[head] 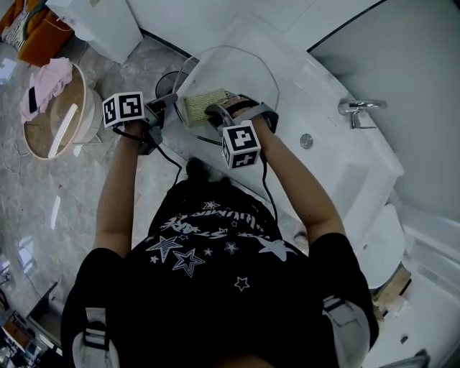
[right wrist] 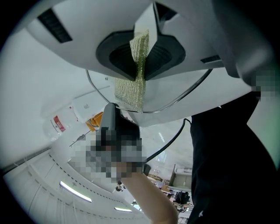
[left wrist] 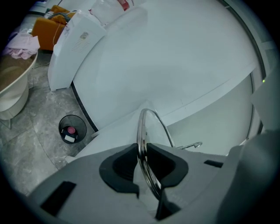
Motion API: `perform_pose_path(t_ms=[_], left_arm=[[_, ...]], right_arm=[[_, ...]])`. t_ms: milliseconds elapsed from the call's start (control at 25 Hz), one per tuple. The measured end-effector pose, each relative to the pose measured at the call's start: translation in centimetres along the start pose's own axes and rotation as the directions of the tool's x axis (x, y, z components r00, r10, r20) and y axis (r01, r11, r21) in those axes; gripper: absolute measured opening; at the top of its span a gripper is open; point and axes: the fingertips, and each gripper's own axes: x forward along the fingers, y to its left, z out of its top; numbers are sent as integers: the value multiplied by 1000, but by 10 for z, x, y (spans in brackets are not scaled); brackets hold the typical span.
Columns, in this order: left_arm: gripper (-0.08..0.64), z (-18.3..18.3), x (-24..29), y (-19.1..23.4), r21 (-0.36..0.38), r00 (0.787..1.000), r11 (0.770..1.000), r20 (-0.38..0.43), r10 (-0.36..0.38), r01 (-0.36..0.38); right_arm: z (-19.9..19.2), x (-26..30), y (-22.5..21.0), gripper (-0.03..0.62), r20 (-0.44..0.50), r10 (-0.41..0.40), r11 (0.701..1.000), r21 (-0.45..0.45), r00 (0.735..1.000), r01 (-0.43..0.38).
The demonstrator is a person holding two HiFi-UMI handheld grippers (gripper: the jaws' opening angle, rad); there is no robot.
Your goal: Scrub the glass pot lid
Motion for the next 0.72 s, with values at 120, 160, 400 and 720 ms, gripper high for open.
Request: perform_pose_path(t_ms=[120,160,400,720], left_arm=[[71,2,0,2,-21,1000,1000,22,17,-16],[69,3,0,3,-28,999,999,30,22,-21],[67,3,0,2,-34,997,998,47,54,-52],[67,0,-1,2,-32,996,997,61,69,-67]], right_arm=[[-2,-6,10,69,7,7,1000,-26,1000,-6],[-3,-8,14,69,8,9,999,-37,1000,-9],[-8,-22,34,69,20,29,996,-90,999,-27],[-16,-44,42,67,32,19,998,-60,999,-17]])
